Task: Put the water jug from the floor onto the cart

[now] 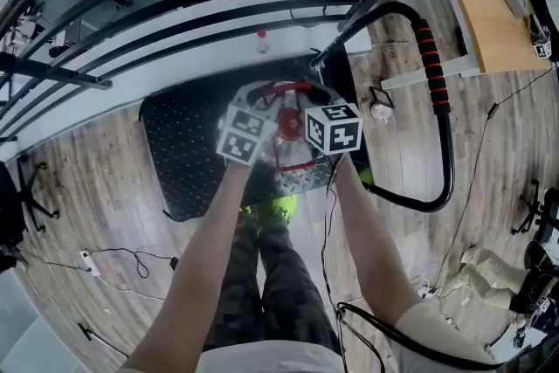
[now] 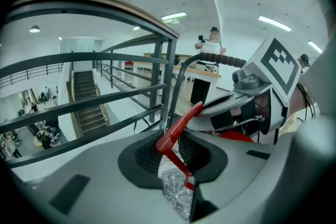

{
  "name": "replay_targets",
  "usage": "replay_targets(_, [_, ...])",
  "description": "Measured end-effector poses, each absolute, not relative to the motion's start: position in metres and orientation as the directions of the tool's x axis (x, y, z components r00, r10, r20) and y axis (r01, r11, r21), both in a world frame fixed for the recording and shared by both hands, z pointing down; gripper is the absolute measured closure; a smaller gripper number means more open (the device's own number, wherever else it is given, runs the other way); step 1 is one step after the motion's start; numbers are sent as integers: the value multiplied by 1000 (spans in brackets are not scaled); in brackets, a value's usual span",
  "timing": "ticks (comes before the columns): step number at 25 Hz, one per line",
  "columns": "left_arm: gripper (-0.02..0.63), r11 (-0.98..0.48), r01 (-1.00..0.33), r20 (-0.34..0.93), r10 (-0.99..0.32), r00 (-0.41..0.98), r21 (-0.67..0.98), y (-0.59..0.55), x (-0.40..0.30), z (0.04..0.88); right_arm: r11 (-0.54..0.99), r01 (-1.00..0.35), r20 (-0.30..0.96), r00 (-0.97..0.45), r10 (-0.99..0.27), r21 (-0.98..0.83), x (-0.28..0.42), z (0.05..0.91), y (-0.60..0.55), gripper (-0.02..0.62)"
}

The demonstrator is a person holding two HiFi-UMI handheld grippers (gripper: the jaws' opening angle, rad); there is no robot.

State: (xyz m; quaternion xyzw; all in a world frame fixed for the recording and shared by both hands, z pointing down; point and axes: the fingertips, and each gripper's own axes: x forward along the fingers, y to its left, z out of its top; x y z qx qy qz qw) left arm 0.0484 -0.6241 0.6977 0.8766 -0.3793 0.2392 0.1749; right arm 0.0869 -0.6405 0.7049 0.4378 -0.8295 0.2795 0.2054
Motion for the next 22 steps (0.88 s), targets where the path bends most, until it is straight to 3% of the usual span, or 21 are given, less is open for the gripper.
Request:
replay_targets(4, [526, -665, -738, 572, -562, 598, 118, -619, 51, 698, 447, -843, 591, -532, -606, -300, 90, 704, -638, 564])
replay_targets(7, [480, -659, -740, 578, -556, 597, 131, -616, 49, 699, 435, -844, 594, -532, -604, -314, 93, 704, -637, 441])
replay_targets(13, [457, -654, -745, 584, -555, 592, 133, -606, 42, 694, 425, -850, 594, -523, -611, -311, 97, 696, -628, 430])
replay_targets(17, [408, -629, -766, 574, -582, 576, 131, -606, 33, 689, 433, -845, 591, -531, -607, -315, 98, 692, -625, 424])
replay_targets(22, [402, -620, -776, 583, -591, 557, 112, -601, 22, 685, 439, -848, 586, -525, -617, -297, 97, 683, -619, 425])
